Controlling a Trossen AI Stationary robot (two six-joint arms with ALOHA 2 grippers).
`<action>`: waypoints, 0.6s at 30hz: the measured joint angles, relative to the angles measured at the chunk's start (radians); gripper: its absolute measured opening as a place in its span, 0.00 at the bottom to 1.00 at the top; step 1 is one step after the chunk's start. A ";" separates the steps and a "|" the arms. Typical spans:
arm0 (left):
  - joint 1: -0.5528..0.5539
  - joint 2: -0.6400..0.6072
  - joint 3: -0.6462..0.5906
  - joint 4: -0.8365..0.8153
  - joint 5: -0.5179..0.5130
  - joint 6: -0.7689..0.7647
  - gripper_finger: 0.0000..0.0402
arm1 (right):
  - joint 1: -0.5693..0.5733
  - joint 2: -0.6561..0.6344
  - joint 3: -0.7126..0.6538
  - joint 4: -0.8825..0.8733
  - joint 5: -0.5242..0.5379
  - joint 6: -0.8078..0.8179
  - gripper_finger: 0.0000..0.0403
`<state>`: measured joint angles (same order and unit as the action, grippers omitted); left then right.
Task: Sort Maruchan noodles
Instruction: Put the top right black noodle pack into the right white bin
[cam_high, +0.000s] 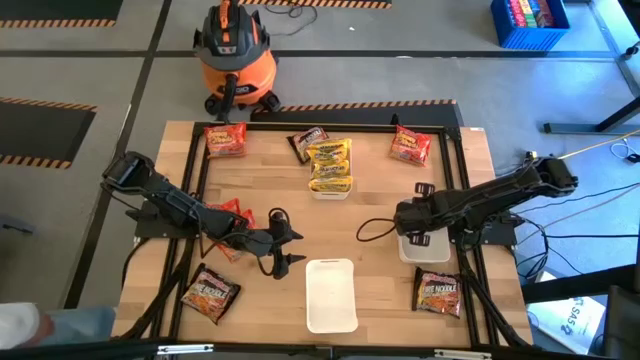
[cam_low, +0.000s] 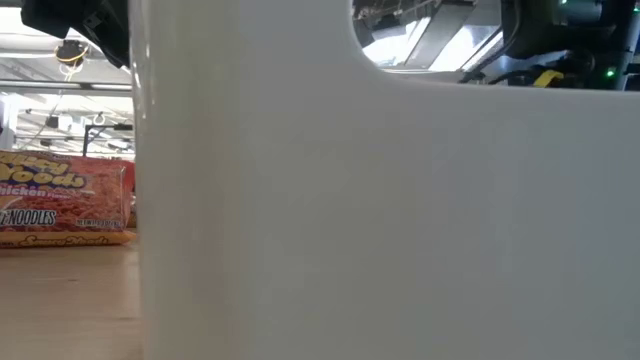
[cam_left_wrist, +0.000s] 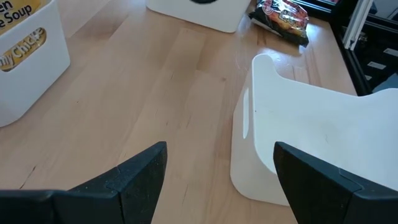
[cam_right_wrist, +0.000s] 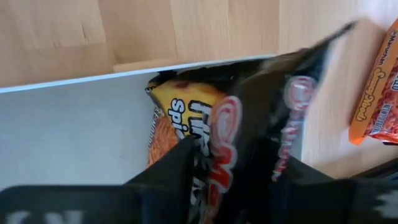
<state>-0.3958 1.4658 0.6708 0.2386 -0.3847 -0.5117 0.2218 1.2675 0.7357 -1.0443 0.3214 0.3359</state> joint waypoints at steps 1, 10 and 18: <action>0.000 0.000 0.000 0.000 0.000 0.000 0.72 | 0.000 0.005 0.000 0.000 0.000 0.000 0.36; 0.000 0.000 0.000 0.002 0.004 0.000 0.72 | 0.000 0.013 0.052 -0.027 -0.027 0.005 0.52; 0.000 0.000 0.000 0.002 0.005 0.000 0.72 | 0.000 0.013 0.198 -0.174 -0.038 0.020 0.54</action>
<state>-0.3958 1.4658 0.6708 0.2409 -0.3801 -0.5122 0.2222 1.2804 0.9336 -1.2185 0.2833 0.3558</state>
